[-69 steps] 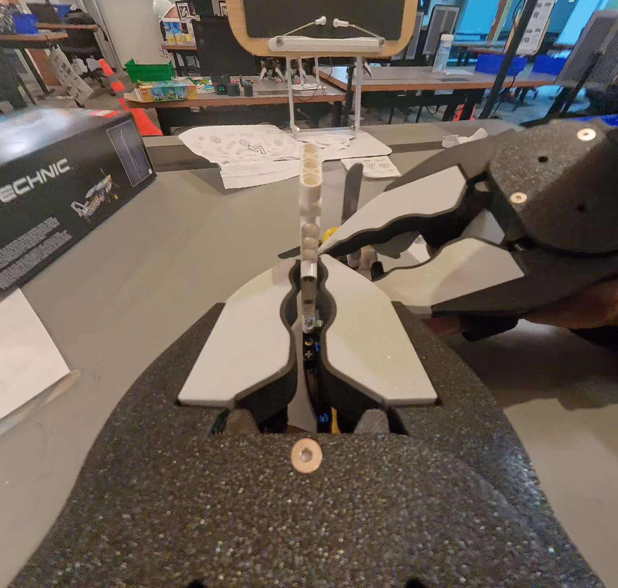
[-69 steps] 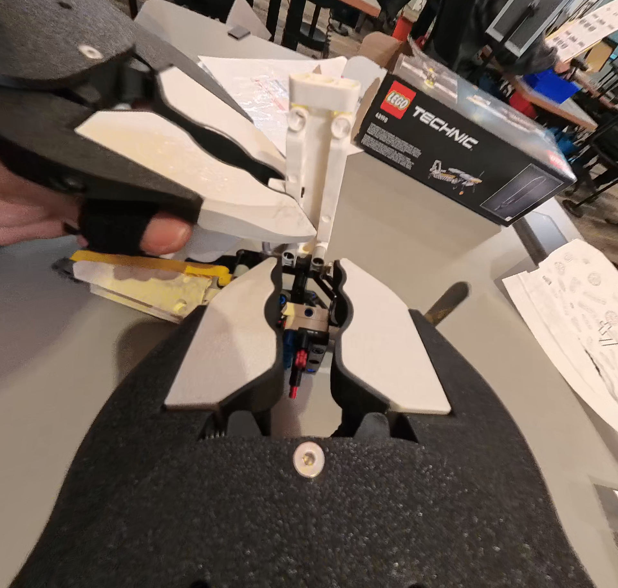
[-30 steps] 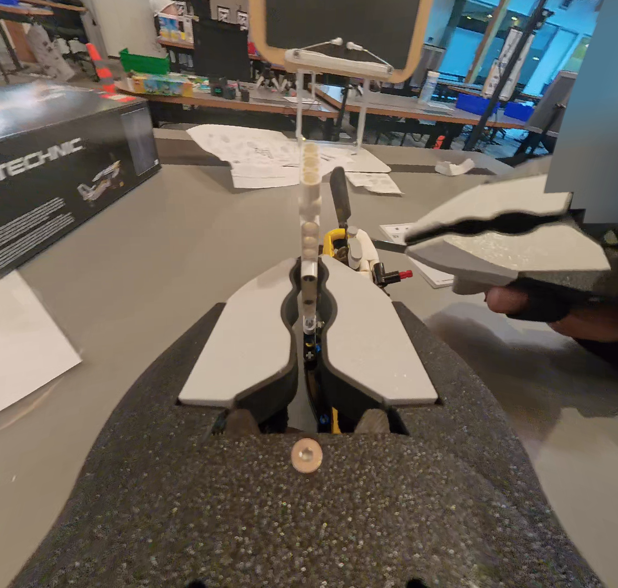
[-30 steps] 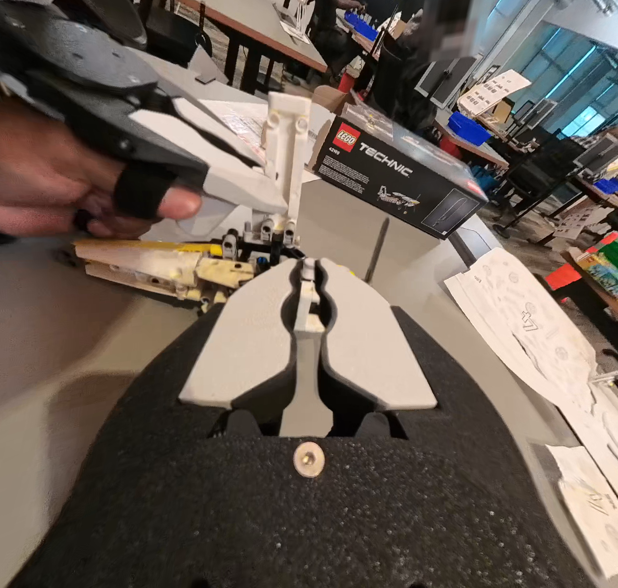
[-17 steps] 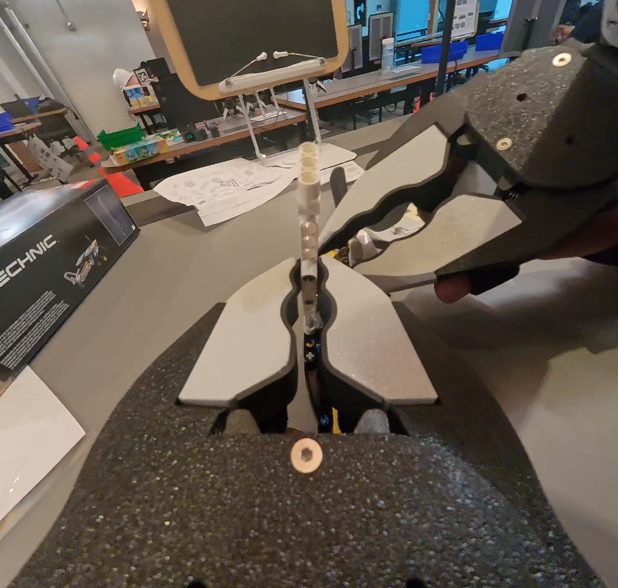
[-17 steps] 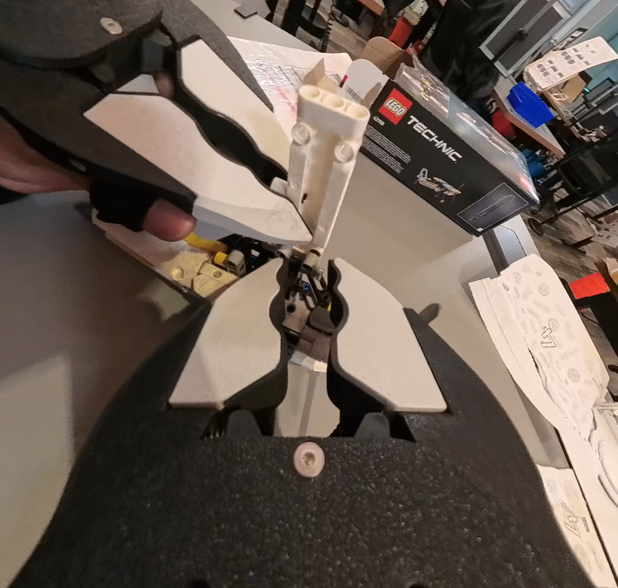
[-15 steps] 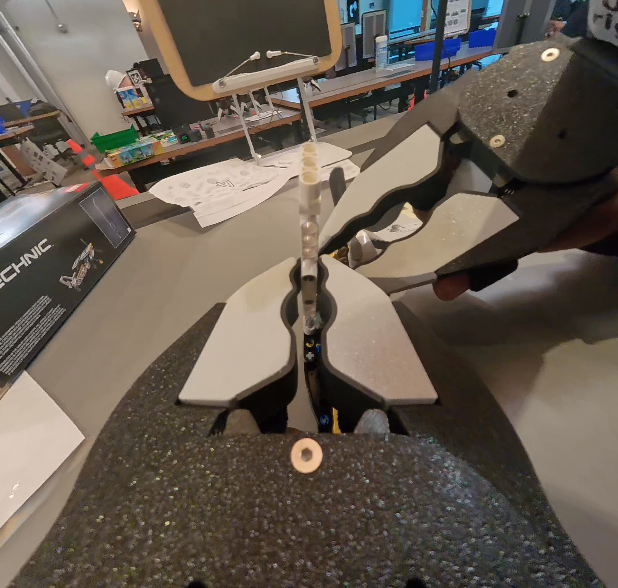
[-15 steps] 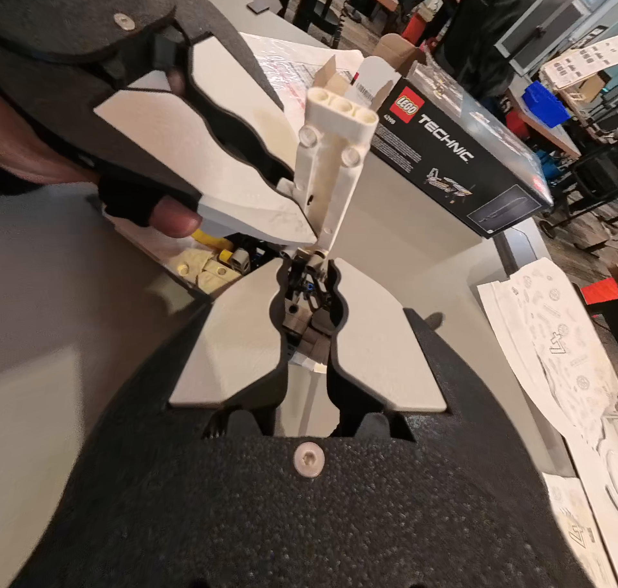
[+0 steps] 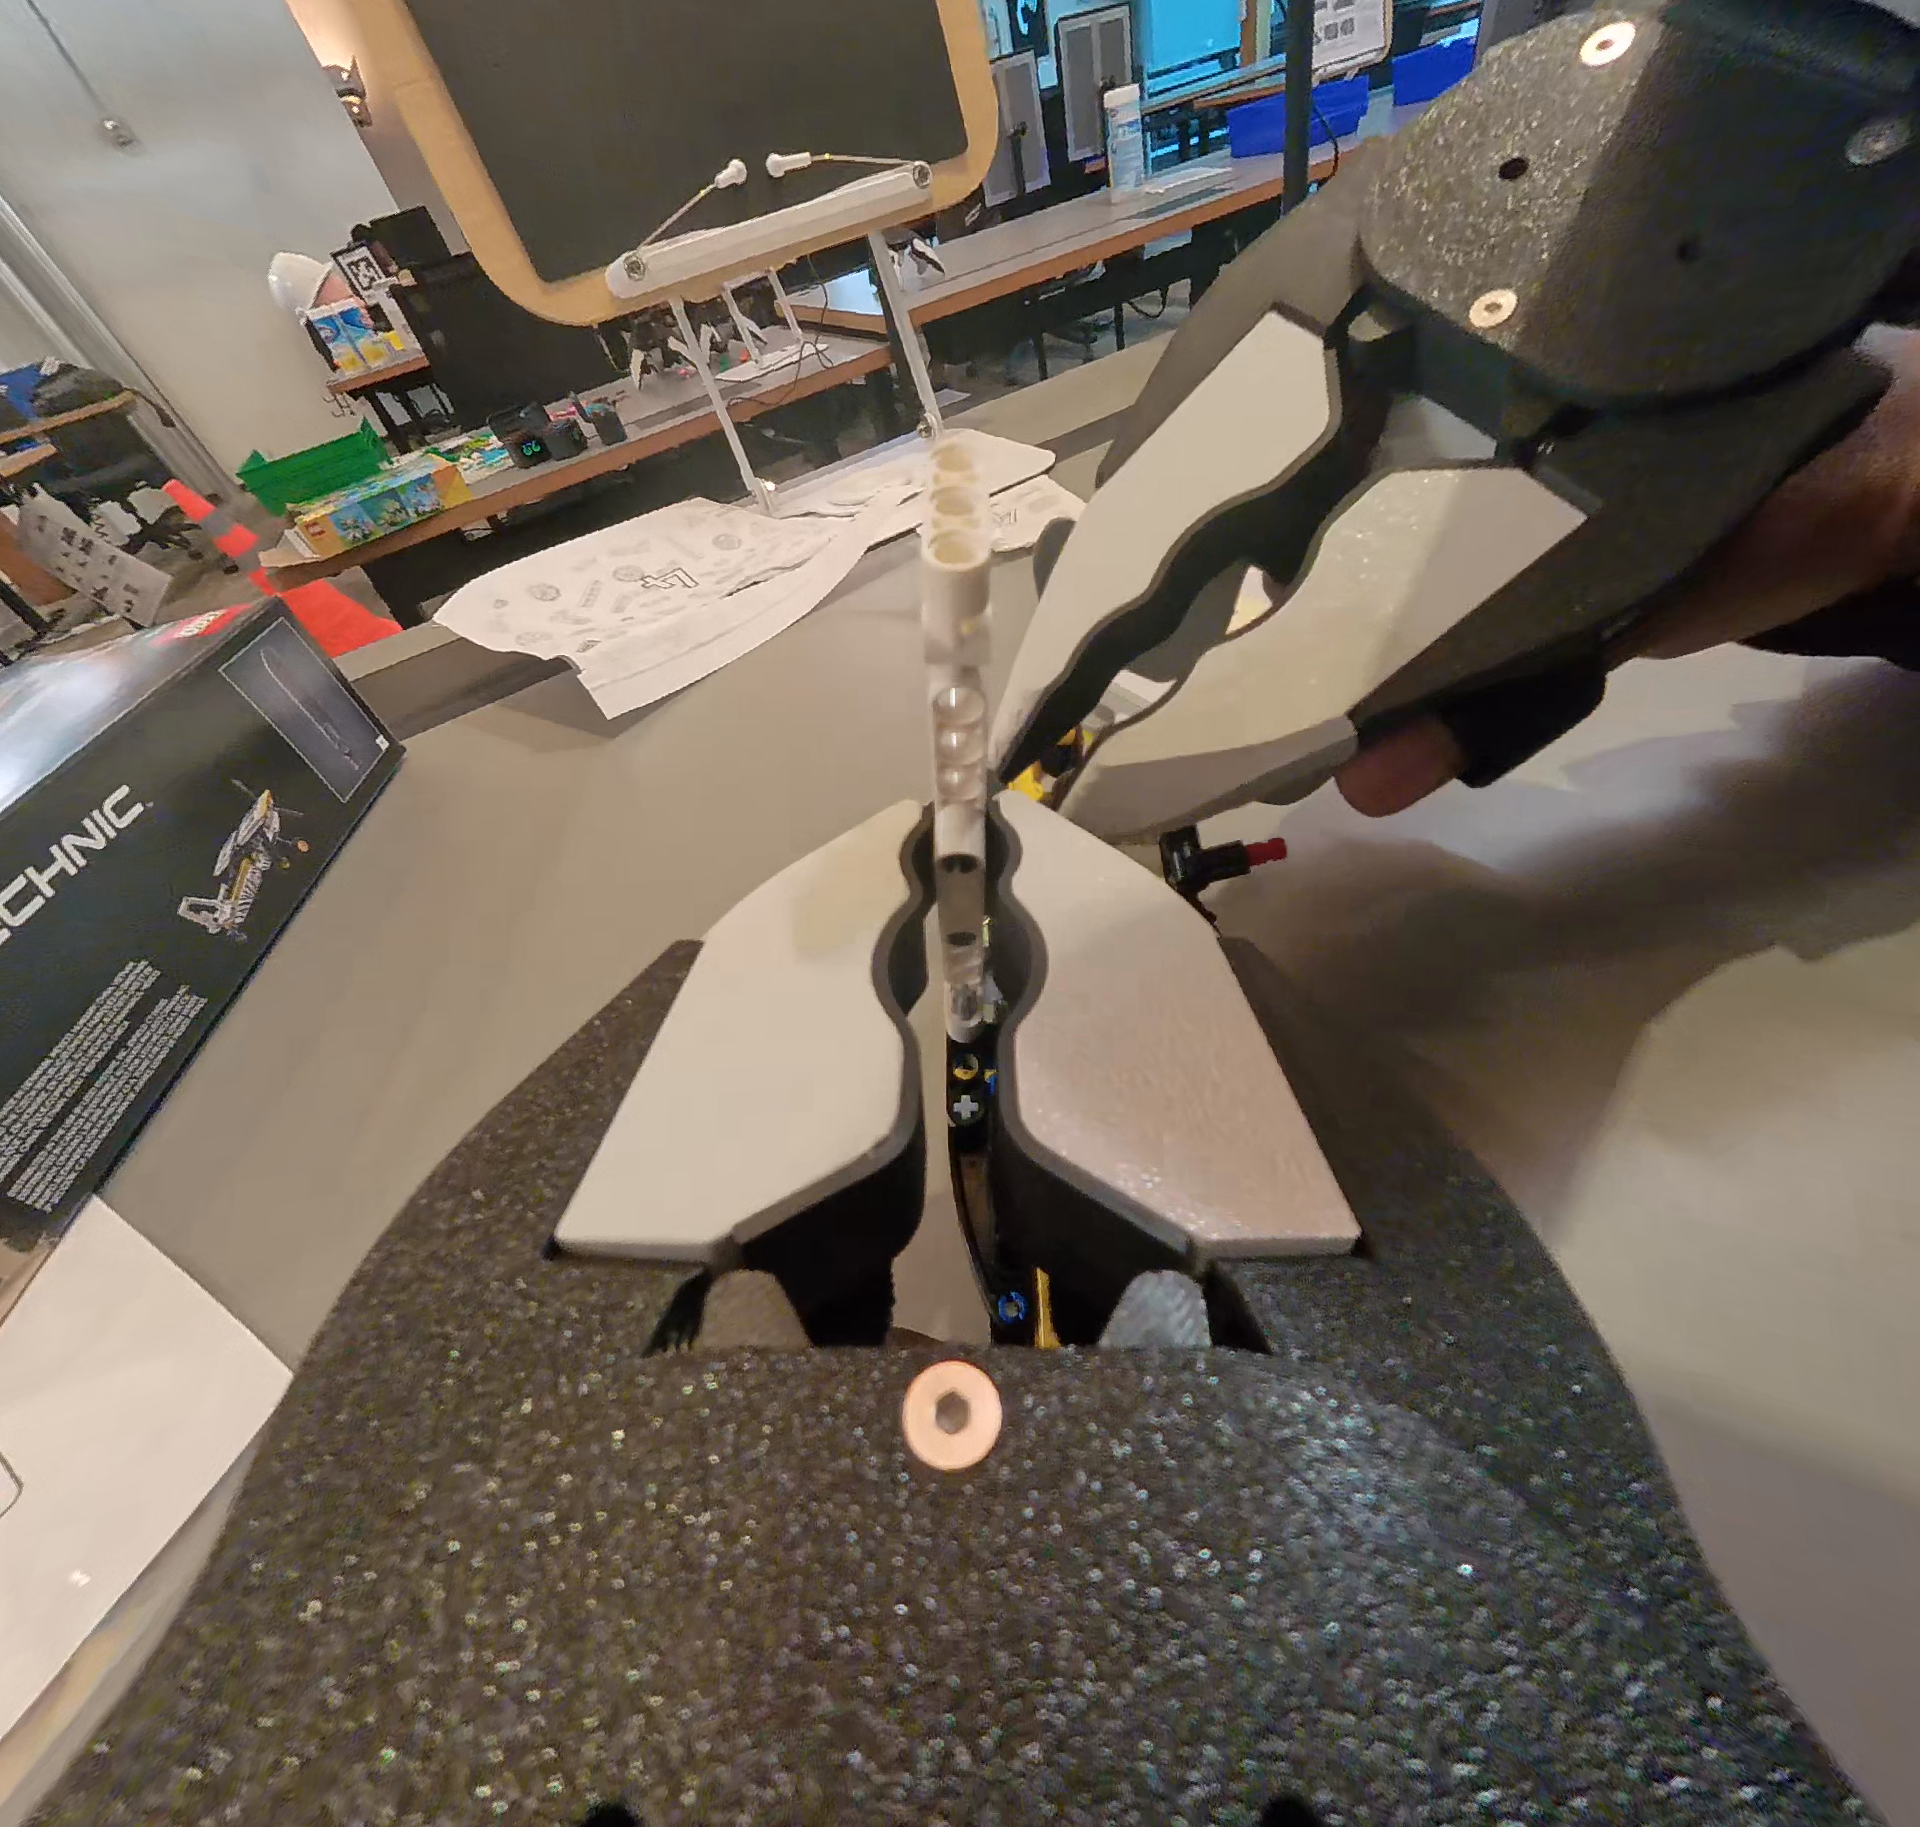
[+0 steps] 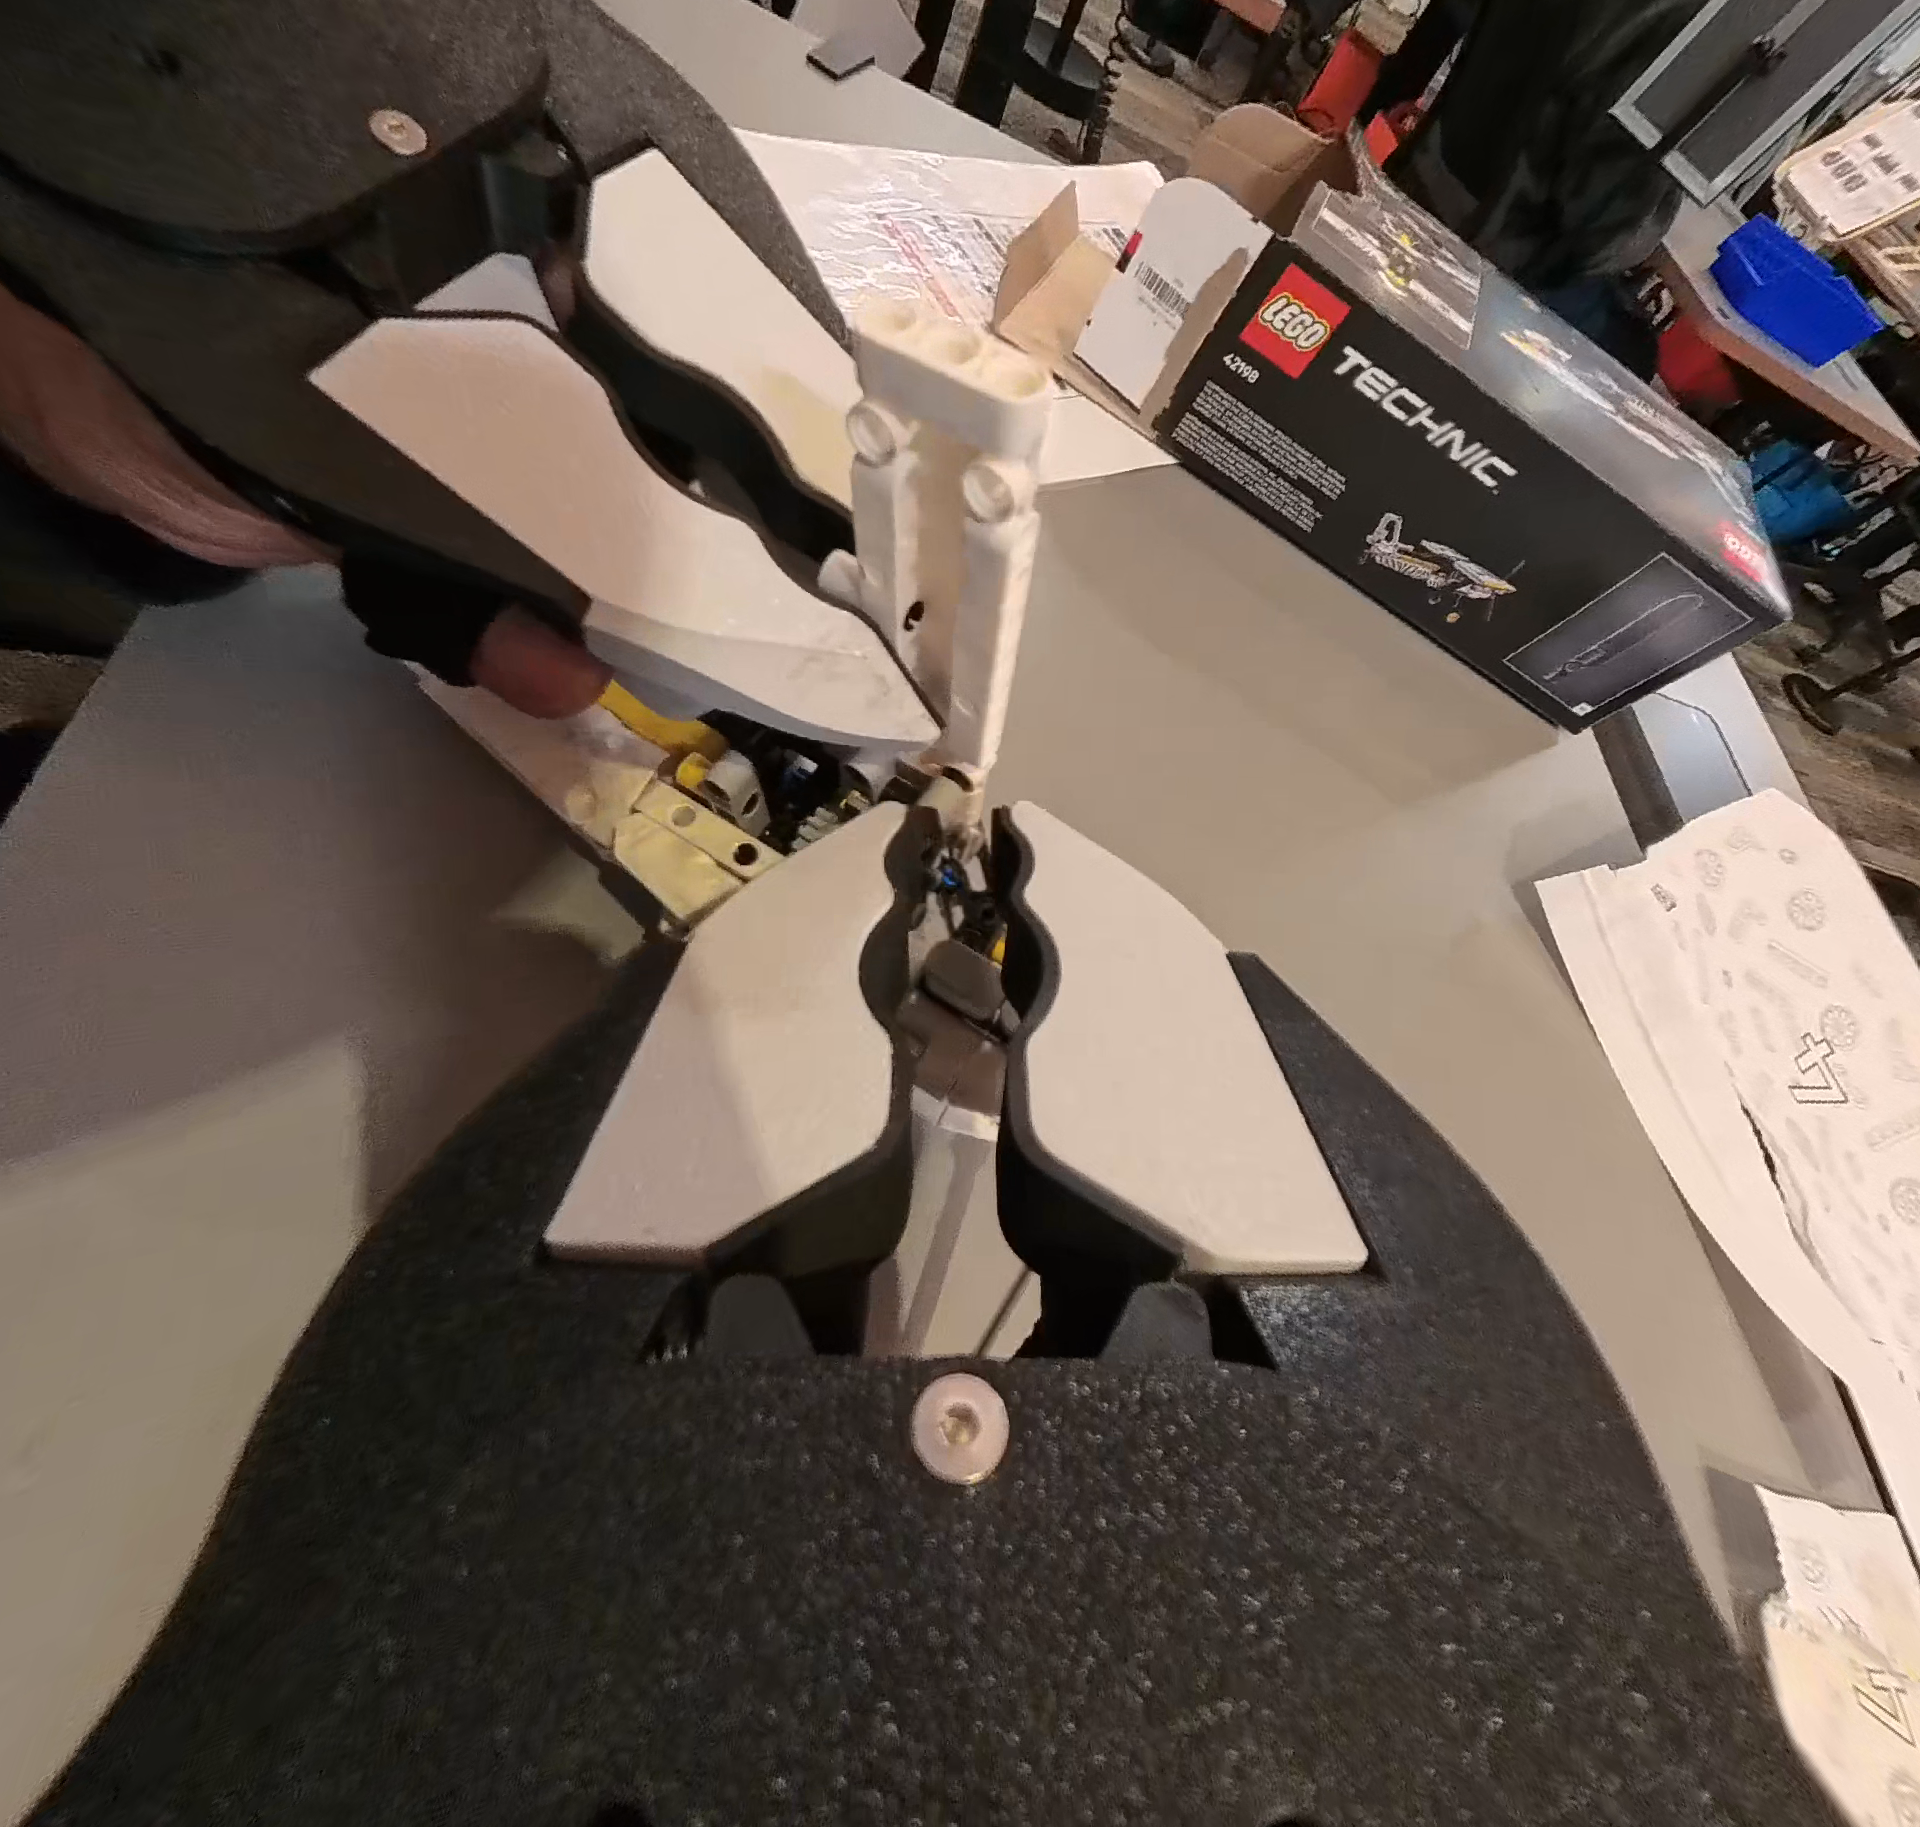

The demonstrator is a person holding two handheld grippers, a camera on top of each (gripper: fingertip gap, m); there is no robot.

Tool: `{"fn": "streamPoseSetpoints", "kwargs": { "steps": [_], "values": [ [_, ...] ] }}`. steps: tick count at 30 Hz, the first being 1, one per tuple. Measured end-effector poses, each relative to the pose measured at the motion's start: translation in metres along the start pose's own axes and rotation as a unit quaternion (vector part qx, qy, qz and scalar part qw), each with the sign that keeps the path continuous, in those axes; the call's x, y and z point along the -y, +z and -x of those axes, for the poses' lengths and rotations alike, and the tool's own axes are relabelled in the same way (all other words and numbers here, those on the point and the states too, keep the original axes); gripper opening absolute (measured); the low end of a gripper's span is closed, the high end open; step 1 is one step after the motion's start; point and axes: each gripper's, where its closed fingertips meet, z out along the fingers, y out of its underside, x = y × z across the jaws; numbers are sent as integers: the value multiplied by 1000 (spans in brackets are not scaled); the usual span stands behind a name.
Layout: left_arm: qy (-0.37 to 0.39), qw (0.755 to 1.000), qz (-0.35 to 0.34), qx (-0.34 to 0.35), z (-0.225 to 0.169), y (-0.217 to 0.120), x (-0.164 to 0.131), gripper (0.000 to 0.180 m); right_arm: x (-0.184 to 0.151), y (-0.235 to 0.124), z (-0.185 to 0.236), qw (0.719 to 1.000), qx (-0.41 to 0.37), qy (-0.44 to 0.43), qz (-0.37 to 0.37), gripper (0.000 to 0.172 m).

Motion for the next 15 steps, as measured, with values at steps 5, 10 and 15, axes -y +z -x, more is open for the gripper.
{"fn": "streamPoseSetpoints", "kwargs": {
  "steps": [5,10,15],
  "values": [
    [8,1000,0,5,-1,0,0,9,0,0,2,1000,0,-2,2,12],
    [6,1000,1,9,-2,0,0,9,0,0,4,1000,3,5,2,12],
    [7,1000,3,8,-6,1,1,9,-1,1,6,1000,5,11,8,14]
  ]
}}
